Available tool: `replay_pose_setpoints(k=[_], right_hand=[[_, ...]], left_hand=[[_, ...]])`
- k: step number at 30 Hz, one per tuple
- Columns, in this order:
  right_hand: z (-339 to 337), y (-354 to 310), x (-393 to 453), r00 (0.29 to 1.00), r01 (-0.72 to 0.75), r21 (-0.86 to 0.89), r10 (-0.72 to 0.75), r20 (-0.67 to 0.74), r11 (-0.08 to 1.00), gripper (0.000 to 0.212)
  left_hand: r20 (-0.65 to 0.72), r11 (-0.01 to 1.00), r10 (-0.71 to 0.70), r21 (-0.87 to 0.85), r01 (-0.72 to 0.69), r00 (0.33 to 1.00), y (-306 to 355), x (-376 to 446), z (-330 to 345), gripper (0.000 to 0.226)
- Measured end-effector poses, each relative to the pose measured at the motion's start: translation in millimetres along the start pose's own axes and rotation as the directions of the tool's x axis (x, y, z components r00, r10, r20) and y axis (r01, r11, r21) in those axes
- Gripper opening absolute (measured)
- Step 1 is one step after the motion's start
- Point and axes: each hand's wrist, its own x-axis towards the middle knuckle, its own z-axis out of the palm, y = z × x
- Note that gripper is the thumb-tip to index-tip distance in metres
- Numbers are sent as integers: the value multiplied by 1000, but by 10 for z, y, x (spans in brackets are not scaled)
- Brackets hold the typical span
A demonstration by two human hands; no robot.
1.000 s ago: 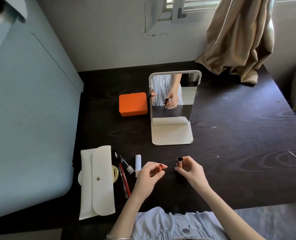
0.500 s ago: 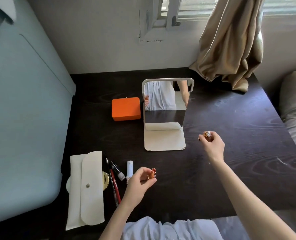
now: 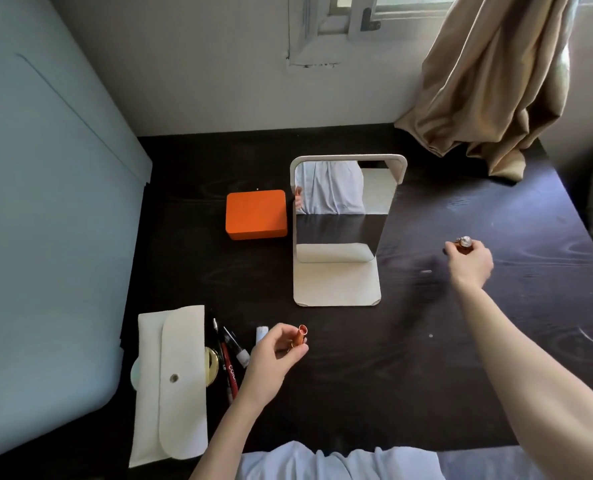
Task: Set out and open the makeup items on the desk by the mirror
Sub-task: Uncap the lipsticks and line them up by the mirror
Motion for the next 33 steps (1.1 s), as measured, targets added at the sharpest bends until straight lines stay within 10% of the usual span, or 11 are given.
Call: replay_pose_setpoints(k=[11,18,23,26,31,33], right_hand=[[201,-12,-109,943,273,-80,-250,221,959,30],[295,106,-104,948,216,-139,-174,267,966,29],[200,102,-268,958,58,-64,-38,283,996,73],[132,97,-773,942,103,3,-98,321,995,52],[141,217,-1848,447,414,92,-290,846,906,20],[203,238,-2042,350,418,118,-280,894,901,23]], left_hand=[[31,998,-46,-33,47,998,8,111,100,11],[18,997,-62,-52,63,998,-7,110,96,11],[13,993,-40,-106,42,999,43,119,94,13],[-15,989,-37,-145,35,999,93,131,121,13],[4,984,-18,-175,19,1000,195,121,178,13],[14,987,-4,-159,6,1000,222,101,193,15]])
